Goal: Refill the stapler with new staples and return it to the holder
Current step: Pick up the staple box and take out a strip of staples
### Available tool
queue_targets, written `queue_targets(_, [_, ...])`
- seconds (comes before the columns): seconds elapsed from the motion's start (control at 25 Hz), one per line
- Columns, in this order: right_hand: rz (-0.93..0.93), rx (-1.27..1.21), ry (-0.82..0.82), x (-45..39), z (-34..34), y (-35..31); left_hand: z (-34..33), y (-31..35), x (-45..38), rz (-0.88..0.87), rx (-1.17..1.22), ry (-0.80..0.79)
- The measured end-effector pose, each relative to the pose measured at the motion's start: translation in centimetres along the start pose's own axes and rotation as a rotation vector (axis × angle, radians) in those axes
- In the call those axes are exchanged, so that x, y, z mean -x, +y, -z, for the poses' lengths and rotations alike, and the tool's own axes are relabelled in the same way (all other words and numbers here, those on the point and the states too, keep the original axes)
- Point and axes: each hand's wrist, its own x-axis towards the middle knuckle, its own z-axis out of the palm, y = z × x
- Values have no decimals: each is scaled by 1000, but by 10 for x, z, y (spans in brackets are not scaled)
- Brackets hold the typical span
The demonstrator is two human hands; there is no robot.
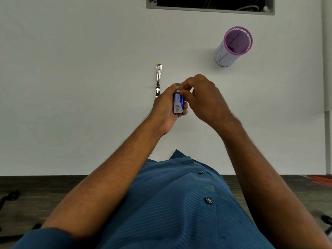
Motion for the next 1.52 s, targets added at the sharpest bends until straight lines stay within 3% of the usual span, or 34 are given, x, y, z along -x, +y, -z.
queue_targets(0.36, [15, -317, 224, 11, 2, -8, 4, 2, -3, -1, 25, 2])
queue_targets(0.68, [160, -121, 116, 35, -9, -13, 7, 4, -4, -7, 44, -51])
queue_targets(1.24, [156, -46, 106, 34, -9, -9, 4, 3, -5, -14, 13, -71])
queue_targets(1.52, [212, 56, -31, 27, 0, -2, 2, 2, -4, 0, -11, -76])
